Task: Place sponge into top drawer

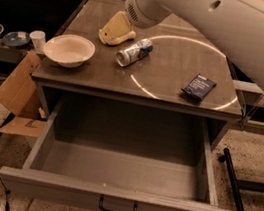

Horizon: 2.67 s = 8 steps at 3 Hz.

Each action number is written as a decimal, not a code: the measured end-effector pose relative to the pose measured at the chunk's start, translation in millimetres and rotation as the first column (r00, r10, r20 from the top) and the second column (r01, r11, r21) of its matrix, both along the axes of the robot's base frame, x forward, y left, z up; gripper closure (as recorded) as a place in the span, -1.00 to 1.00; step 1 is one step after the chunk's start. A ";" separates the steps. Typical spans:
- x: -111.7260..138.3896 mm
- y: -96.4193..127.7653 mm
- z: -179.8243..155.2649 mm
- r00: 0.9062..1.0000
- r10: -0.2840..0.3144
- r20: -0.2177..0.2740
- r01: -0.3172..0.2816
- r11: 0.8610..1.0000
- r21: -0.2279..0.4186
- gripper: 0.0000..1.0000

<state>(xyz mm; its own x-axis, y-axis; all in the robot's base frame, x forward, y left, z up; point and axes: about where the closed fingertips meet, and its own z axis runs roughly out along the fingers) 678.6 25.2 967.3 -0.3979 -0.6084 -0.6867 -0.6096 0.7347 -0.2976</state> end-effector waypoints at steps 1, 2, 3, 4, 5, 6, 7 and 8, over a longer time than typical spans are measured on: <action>13.9 17.5 0.1 0.999 0.029 0.017 -0.029 0.999 0.015 -1.00; 28.4 36.3 -2.6 0.999 0.051 0.018 -0.052 0.998 0.042 -1.00; 47.1 50.2 -9.1 0.999 0.050 0.002 -0.050 0.997 0.063 -1.00; 68.3 60.7 -20.3 0.999 0.038 -0.033 -0.035 0.996 0.082 -1.00; 92.4 60.0 -34.3 0.995 -0.035 -0.092 0.044 0.994 0.102 -1.00; 92.4 60.0 -34.3 0.995 -0.035 -0.092 0.044 0.994 0.102 -1.00; 98.8 64.9 -40.8 0.993 -0.067 -0.095 0.079 0.988 0.129 -1.00; 105.9 67.7 -50.1 0.985 -0.134 -0.108 0.151 0.974 0.170 -1.00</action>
Offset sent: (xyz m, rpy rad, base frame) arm 0.0491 0.0586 -0.0068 0.0827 -0.0137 0.0764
